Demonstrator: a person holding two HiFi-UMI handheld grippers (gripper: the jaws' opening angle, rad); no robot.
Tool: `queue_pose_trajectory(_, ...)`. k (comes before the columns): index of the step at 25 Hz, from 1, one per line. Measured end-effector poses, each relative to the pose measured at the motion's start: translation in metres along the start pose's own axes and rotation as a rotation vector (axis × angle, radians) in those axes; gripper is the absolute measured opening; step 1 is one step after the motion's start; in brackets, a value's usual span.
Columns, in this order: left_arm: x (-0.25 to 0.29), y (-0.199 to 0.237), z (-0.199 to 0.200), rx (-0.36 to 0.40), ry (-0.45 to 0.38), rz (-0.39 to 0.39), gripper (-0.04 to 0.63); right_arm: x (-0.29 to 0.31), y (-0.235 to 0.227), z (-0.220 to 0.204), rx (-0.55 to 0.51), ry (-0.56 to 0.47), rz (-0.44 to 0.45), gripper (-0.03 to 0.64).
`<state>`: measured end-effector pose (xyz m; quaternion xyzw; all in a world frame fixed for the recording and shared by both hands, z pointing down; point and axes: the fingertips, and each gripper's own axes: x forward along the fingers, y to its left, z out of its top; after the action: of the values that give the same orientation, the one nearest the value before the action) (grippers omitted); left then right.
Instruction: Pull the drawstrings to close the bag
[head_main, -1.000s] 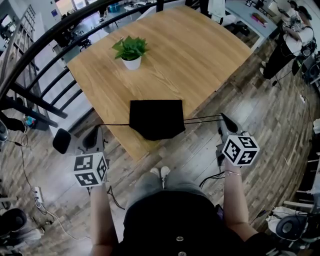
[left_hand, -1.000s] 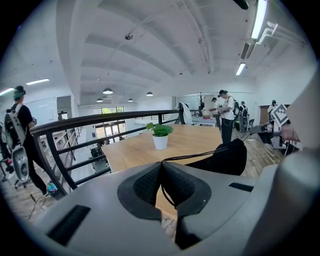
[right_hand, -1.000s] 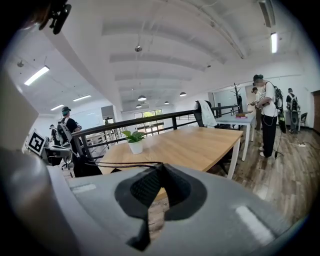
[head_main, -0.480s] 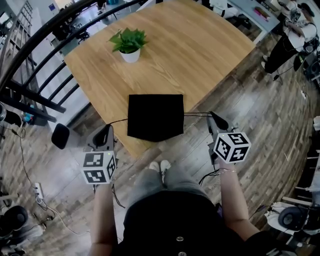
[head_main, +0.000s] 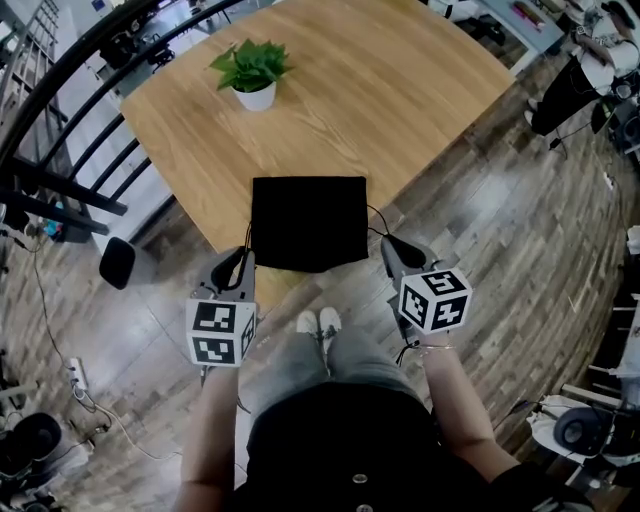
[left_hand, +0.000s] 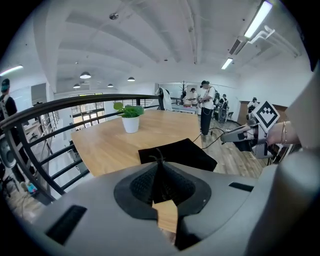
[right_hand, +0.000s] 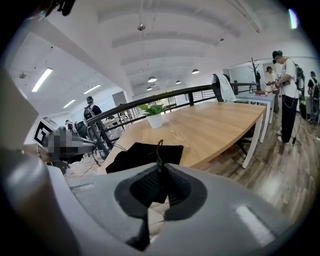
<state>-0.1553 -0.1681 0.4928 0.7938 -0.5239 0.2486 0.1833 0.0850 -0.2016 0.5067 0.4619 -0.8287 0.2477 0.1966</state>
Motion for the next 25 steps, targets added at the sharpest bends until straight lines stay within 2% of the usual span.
queue_pose_trajectory(9,0.014,-0.028,-0.024,-0.022,0.067,-0.079,0.034,0.013,0.025,-0.035,-0.011,0.094,0.063,0.002)
queue_pose_trajectory(11,0.015,-0.032,-0.027,-0.025,0.079,-0.094,0.086,0.016,0.029,-0.041,-0.011,0.119,0.083,0.058)
queue_pose_trajectory(12,0.015,-0.033,-0.028,-0.026,0.085,-0.1,0.113,0.016,0.032,-0.044,-0.012,0.13,0.093,0.058)
queue_pose_trajectory(15,0.015,-0.036,-0.032,-0.035,0.095,-0.103,0.128,0.016,0.032,-0.049,-0.01,0.149,0.093,0.065)
queue_pose_trajectory(18,0.014,-0.037,-0.034,-0.04,0.1,-0.094,0.18,0.013,0.029,-0.054,-0.004,0.164,0.074,0.117)
queue_pose_trajectory(25,0.006,-0.037,-0.039,-0.052,0.108,-0.05,0.237,0.003,0.021,-0.062,-0.007,0.189,0.037,0.194)
